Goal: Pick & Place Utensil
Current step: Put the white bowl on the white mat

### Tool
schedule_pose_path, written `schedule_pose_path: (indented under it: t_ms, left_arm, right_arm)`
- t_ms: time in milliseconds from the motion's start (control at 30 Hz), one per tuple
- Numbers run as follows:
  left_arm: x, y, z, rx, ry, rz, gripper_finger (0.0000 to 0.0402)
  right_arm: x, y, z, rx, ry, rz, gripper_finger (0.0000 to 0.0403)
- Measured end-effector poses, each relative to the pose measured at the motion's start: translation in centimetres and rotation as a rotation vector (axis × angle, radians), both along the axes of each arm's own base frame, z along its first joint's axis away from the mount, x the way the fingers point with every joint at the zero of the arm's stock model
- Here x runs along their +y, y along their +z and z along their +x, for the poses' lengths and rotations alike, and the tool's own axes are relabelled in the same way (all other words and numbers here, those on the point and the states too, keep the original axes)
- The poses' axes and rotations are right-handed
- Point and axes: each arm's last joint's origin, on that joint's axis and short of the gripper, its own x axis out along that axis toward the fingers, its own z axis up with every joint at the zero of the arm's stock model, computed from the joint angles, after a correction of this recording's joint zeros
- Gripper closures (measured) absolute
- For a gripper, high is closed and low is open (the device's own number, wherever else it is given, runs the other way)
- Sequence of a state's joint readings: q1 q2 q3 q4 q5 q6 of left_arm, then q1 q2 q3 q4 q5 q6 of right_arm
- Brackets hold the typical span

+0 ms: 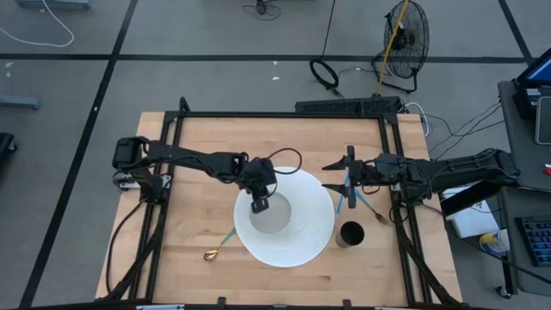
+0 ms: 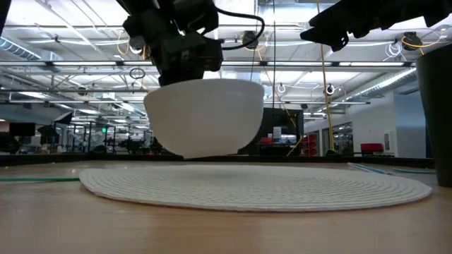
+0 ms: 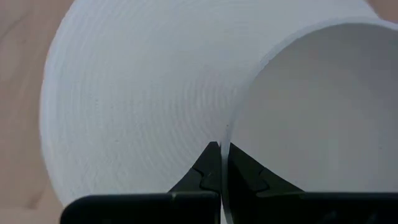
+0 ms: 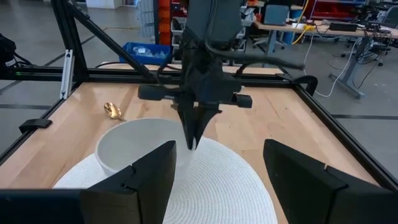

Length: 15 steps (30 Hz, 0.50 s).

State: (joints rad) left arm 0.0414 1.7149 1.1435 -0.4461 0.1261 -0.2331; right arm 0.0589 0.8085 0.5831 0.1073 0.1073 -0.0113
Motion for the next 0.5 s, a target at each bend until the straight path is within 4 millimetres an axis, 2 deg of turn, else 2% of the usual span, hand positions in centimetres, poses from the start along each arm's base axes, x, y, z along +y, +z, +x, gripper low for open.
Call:
schedule_pose_path:
  t_ms: [500]
  left_arm:
    - [0.28, -0.27, -0.47, 0.059, 0.021, -0.015, 0.0397]
  right_arm:
    - [0.0, -0.47, -0.06, 0.019, 0.0, -0.001, 0.0165]
